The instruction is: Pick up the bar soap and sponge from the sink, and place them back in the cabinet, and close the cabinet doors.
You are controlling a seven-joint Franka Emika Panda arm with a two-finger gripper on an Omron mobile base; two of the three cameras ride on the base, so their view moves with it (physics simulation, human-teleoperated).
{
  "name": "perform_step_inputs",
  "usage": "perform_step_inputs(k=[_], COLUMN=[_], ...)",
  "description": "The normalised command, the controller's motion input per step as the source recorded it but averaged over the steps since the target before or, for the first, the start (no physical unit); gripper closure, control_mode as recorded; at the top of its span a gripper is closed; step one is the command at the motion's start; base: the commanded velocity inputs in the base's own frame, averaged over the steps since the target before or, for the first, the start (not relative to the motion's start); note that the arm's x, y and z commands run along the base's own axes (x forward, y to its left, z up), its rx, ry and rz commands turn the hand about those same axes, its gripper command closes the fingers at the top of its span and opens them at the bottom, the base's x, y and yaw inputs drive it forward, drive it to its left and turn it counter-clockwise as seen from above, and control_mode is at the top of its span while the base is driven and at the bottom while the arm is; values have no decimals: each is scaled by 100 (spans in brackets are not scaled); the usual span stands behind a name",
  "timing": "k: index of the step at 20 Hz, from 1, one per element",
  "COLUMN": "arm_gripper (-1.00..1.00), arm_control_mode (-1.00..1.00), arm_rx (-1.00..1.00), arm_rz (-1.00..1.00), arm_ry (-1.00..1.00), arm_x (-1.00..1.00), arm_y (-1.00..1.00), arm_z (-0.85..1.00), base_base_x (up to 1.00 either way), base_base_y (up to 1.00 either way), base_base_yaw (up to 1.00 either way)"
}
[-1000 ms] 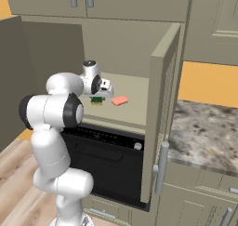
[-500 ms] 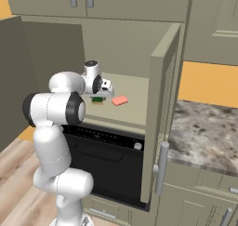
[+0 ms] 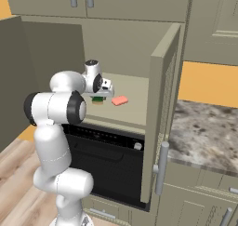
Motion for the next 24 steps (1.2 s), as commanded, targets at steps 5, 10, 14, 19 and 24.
perform_step_inputs(k=[5,10,14,19,24], arm_gripper=[-100,-100,-100,-100,-100], arm_control_mode=[-100,-100,-100,-100,-100], arm_rx=[0,0,0,0,0], arm_rz=[0,0,0,0,0], arm_ry=[0,0,0,-2,-3], arm_x=[0,0,0,-2,-15], arm_y=[0,0,0,0,0], arm_z=[0,0,0,5,10], base_base_x=[0,0,0,0,0], base_base_y=[0,0,0,0,0], base_base_yaw=[0,0,0,0,0])
